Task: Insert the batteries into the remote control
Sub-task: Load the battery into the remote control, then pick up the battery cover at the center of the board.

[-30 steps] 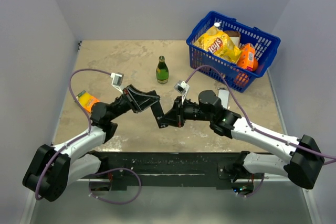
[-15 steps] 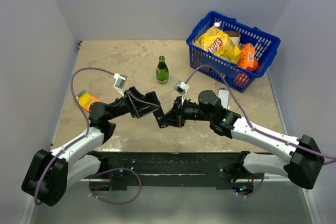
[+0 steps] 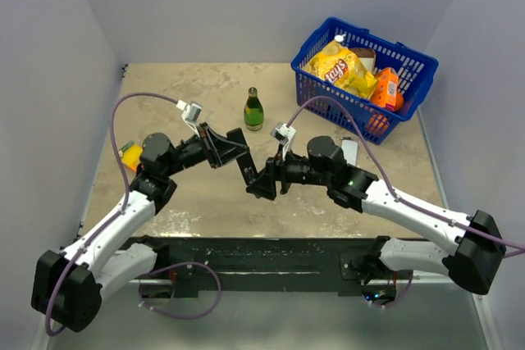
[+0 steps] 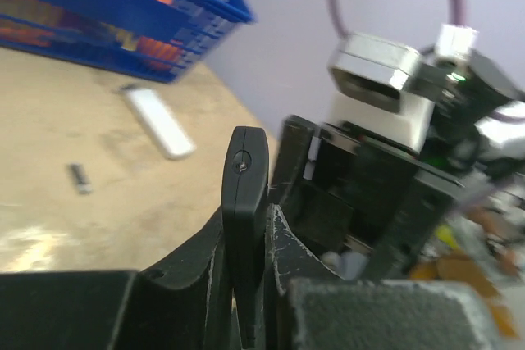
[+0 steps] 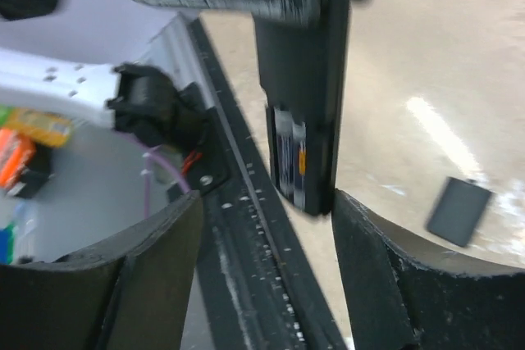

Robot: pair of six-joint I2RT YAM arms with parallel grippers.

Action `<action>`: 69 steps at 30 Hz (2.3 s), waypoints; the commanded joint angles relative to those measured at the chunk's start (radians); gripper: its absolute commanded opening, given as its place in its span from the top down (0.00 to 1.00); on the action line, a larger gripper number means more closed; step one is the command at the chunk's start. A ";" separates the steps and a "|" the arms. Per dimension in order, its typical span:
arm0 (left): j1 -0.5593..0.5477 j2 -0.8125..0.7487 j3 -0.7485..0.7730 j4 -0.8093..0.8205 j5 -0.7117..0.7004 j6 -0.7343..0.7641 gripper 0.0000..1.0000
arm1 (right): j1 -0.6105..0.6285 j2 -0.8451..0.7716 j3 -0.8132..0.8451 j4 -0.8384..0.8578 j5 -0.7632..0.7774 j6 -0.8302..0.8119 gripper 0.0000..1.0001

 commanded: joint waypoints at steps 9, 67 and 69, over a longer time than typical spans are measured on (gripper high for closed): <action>0.044 -0.129 0.311 -0.828 -0.679 0.533 1.00 | 0.003 0.149 0.204 -0.408 0.424 -0.082 0.24; -0.016 -0.273 0.248 -0.825 -0.916 0.667 1.00 | 0.188 0.770 0.345 -0.503 0.791 0.023 0.49; -0.016 -0.272 0.247 -0.825 -0.914 0.667 1.00 | 0.188 0.781 0.353 -0.517 0.790 0.036 0.48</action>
